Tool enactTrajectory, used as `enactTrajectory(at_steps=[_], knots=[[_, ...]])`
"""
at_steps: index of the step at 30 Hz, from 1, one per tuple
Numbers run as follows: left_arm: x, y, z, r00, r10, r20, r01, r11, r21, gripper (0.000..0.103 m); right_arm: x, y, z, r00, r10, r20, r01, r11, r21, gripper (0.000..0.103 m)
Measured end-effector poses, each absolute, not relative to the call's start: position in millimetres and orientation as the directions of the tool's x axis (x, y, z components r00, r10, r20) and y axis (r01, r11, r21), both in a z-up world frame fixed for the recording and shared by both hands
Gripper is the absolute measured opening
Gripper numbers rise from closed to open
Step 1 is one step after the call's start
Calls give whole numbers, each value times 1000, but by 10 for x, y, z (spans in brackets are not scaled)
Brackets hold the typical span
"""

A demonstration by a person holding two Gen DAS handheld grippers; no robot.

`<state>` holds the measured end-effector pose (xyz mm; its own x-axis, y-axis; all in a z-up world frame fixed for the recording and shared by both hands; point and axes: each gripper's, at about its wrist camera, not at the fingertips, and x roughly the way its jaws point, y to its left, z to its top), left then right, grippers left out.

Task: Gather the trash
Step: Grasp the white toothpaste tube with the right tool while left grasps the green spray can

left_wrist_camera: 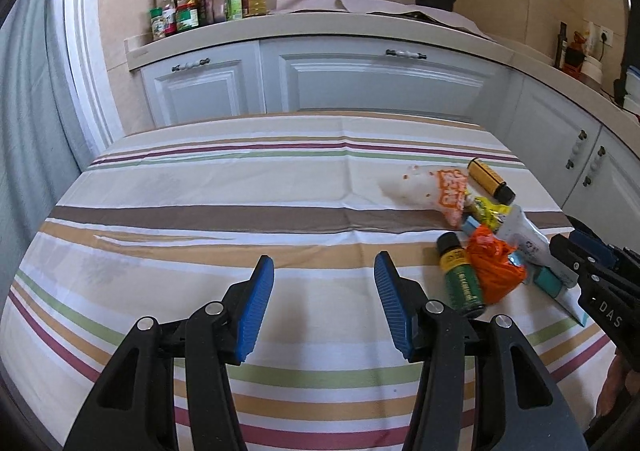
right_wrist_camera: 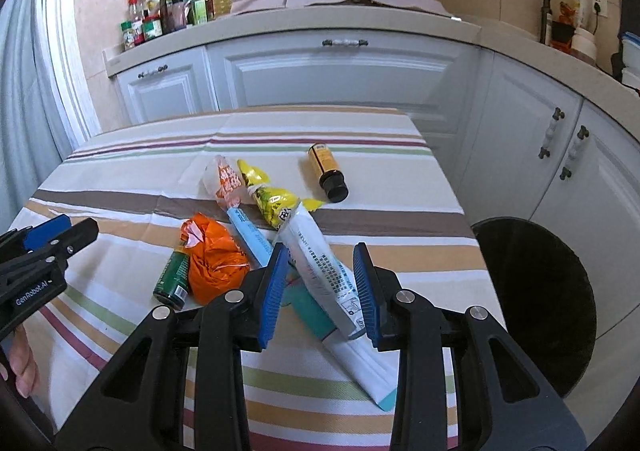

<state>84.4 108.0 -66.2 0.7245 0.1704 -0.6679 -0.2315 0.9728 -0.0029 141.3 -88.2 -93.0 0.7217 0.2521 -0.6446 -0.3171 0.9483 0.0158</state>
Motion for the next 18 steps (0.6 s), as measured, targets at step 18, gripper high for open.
enactTrajectory(at_steps=[18], knots=[[873, 1055, -709, 719, 144, -680, -213, 977, -18, 52, 1587, -816, -1080, 653, 211, -727, -339, 940, -32, 31]])
